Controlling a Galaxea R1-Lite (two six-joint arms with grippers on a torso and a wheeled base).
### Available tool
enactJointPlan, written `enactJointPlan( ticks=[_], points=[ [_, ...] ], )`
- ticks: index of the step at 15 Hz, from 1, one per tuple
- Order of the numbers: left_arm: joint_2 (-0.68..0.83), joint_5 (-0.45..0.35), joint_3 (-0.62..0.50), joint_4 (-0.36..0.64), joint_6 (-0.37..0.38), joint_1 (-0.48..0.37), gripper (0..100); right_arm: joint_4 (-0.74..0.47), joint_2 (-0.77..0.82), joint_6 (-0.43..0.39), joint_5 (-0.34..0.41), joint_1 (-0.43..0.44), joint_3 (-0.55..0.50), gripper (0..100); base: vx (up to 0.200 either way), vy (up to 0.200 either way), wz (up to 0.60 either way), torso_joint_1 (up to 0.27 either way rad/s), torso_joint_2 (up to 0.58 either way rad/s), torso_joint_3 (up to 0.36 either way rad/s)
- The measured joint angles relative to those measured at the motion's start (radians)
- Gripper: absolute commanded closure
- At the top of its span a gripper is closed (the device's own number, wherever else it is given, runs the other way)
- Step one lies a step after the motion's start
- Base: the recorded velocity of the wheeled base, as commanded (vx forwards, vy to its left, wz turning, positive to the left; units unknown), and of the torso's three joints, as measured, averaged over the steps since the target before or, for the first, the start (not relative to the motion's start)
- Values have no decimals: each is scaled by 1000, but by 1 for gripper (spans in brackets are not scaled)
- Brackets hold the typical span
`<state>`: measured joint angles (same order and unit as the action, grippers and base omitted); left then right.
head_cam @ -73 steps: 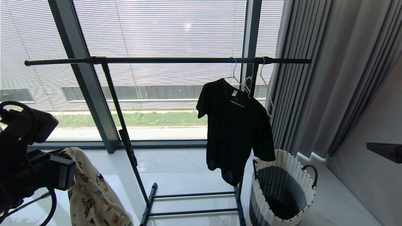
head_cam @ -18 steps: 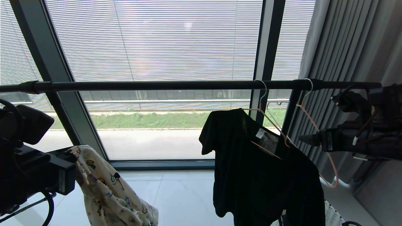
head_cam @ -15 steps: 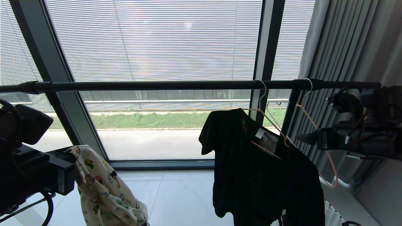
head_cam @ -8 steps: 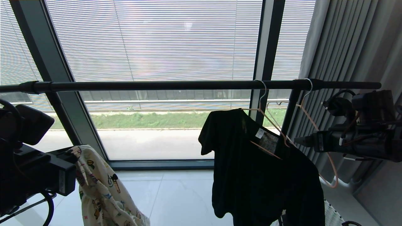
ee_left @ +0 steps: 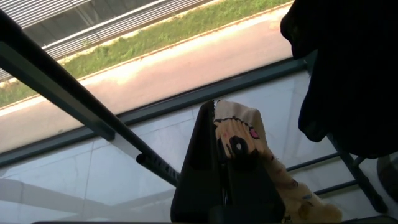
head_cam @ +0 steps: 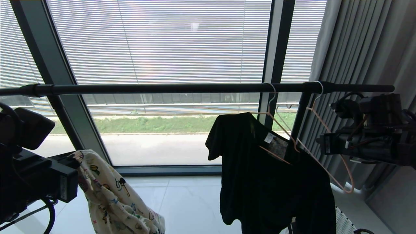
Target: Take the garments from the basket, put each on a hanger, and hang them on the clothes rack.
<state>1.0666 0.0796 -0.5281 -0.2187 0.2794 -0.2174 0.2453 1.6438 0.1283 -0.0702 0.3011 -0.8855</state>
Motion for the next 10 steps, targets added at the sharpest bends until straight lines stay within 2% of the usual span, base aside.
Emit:
enactJointPlan(
  ticks=[3, 10],
  points=[
    [-8, 0, 2, 0, -1, 0, 100, 23, 1, 0, -2, 1, -2, 100, 0, 0, 0, 0, 0, 0],
    [-26, 0, 4, 0, -5, 0, 100, 72, -63, 0, -68, 9, 5, 100, 0, 0, 0, 0, 0, 0]
  ],
)
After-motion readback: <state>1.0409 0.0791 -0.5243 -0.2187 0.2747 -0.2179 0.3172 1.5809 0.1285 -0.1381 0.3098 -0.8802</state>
